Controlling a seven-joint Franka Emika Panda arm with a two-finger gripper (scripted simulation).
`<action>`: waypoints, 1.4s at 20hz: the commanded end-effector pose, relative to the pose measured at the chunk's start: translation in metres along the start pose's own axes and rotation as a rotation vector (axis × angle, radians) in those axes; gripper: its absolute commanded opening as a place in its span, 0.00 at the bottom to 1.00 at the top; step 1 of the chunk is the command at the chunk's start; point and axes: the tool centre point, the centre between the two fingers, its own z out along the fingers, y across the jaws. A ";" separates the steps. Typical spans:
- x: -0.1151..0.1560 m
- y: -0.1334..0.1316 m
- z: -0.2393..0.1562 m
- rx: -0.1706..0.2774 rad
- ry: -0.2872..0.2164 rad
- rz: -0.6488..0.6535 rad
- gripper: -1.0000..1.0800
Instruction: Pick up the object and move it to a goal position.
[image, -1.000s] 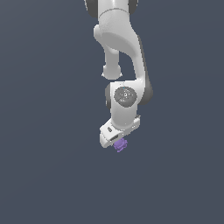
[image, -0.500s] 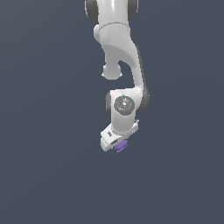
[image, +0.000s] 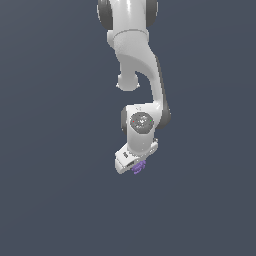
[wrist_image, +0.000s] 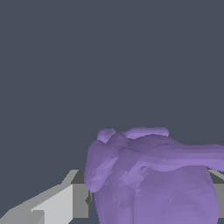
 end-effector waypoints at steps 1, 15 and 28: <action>0.000 0.000 0.000 0.000 0.000 0.000 0.00; -0.003 -0.013 -0.015 0.000 0.000 0.000 0.00; -0.020 -0.082 -0.092 -0.002 -0.001 0.000 0.00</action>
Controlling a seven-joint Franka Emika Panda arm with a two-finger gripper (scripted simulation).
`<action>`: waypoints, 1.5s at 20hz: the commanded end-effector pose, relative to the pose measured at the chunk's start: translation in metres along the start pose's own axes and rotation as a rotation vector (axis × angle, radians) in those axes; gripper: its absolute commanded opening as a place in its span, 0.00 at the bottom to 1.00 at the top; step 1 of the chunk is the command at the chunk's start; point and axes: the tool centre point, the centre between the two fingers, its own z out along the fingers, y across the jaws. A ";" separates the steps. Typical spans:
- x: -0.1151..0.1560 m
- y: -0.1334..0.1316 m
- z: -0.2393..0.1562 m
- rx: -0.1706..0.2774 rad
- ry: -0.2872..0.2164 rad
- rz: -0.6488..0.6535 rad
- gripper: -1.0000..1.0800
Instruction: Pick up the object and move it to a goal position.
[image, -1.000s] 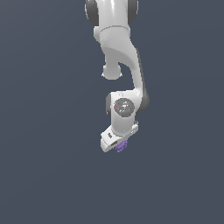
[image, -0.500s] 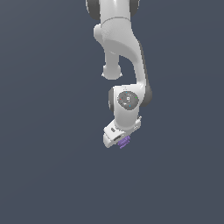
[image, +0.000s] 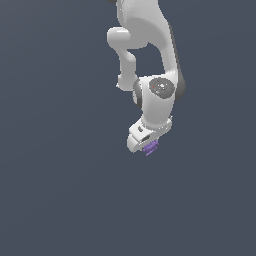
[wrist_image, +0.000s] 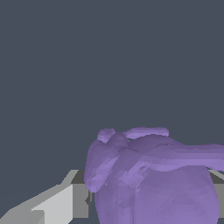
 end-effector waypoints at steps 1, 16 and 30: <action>-0.004 -0.018 -0.020 -0.001 0.000 -0.001 0.00; -0.029 -0.131 -0.151 -0.002 0.000 -0.001 0.00; -0.037 -0.187 -0.220 0.001 0.001 -0.001 0.00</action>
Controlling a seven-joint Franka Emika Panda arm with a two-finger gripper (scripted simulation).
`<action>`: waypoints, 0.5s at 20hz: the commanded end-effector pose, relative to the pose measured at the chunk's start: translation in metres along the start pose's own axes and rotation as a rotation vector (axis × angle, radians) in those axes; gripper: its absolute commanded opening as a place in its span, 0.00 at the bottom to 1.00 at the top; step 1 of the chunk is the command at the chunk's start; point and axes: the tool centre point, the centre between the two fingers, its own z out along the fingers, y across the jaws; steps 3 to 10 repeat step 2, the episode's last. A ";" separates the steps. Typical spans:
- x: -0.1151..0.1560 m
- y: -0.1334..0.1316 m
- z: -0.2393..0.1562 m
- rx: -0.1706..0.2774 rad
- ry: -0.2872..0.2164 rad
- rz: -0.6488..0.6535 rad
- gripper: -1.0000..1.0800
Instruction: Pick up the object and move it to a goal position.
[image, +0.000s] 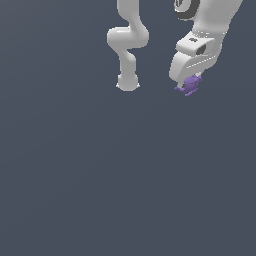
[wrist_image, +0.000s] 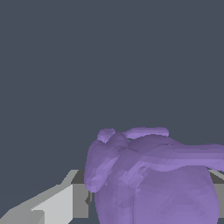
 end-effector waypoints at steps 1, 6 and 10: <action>-0.001 -0.003 -0.004 0.001 -0.001 0.001 0.00; -0.001 -0.003 -0.004 0.001 -0.001 0.001 0.00; -0.001 -0.003 -0.004 0.001 -0.001 0.001 0.00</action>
